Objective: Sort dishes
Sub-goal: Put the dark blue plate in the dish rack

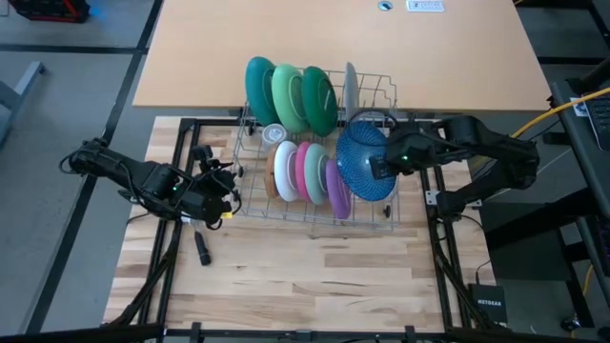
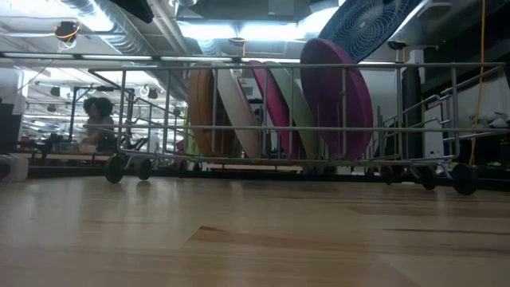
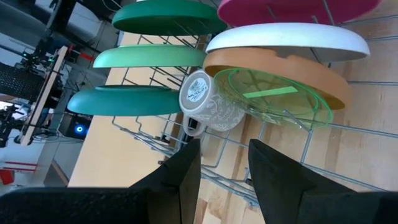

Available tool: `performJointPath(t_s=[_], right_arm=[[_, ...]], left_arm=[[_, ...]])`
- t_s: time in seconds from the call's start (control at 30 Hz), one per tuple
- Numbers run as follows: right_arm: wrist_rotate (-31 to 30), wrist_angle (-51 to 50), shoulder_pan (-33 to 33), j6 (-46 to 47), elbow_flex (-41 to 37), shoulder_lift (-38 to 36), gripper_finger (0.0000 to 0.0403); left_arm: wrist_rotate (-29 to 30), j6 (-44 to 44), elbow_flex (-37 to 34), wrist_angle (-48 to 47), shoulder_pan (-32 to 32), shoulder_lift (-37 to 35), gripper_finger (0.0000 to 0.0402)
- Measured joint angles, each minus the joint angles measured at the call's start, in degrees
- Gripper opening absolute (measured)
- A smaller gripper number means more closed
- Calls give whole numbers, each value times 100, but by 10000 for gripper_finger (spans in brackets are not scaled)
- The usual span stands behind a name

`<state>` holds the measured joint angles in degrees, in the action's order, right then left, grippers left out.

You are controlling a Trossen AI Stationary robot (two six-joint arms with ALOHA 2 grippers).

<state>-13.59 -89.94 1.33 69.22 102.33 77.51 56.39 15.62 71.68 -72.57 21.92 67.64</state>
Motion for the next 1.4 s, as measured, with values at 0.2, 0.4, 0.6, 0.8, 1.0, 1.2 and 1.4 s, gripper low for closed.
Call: performJointPath(t_s=[0.2, 0.4, 0.6, 0.8, 1.0, 1.2, 1.4], right_arm=[[62, -6, -316, -106, 0, -72, 42], [195, -12, -677, -345, 0, -317, 42], [230, 36, -654, -343, -130, -391, 42], [262, -9, -663, -345, -970, -375, 42], [166, 45, -660, -329, -1198, -390, 42], [65, -17, -663, -23, -1200, -399, 42], [168, -13, -709, 313, -1200, -441, 42]], left_arm=[[-1, 63, 0, 1, 1, 0, 125], [-1, 74, 0, -1, 0, 0, 125], [-3, 87, 0, -1, 1, 1, 125], [-3, 16, 0, -1, 1, 0, 125], [-3, -79, 0, -1, 1, 0, 125], [-3, -72, 0, 1, 1, 0, 125], [-3, -63, 0, 0, 0, 1, 125]])
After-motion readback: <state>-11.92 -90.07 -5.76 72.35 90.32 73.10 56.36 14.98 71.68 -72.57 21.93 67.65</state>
